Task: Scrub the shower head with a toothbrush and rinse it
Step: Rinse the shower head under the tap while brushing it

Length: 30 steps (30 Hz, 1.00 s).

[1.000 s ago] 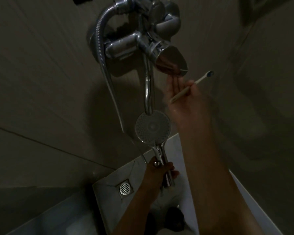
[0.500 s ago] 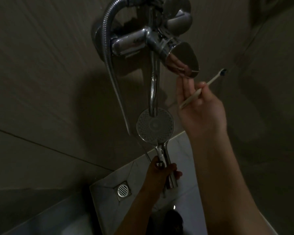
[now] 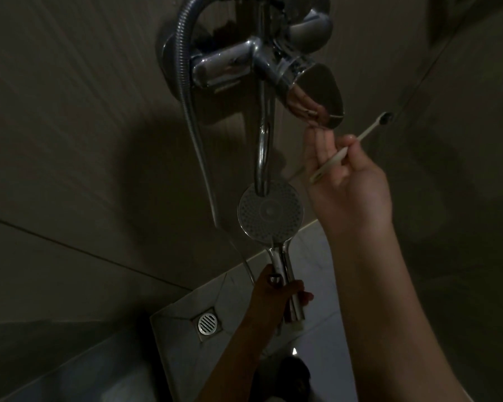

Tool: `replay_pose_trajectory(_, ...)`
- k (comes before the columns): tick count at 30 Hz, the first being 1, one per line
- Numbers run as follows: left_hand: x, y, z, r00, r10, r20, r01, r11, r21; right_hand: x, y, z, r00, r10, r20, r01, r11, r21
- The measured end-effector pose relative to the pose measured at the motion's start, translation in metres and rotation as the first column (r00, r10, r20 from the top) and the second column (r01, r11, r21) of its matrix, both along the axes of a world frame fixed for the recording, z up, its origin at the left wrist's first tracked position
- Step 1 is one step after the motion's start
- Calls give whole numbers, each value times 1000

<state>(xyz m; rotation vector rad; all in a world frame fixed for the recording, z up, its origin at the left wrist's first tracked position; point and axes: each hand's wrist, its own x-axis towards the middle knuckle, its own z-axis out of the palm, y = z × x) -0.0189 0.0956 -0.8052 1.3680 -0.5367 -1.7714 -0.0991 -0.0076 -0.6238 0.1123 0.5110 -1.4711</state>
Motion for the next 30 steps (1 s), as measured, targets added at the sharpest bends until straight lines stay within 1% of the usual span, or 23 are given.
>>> replay_pose_trajectory(5,-1,1,-3,1000,-18,3,18,1000,-7,-1,0,3,1000,-14,25,13,1000,21)
replay_pose_trajectory(10,-2,2,-4,998,-45,49,46,999,-21,-1,1,3,999,-4,36,2,999,44)
replay_pose_trajectory(14,-1,4,-2,996,-52,74,52,999,2,-2,1,3,999,-8,33,7,999,51)
replay_pose_trajectory(21,-1,4,-3,995,-54,79,53,998,17,-1,2,0,1000,1,28,-1,1000,5)
replay_pose_trajectory(30,-2,1,-5,990,-63,127,57,997,47,-1,1,1,999,-18,47,17,1000,22)
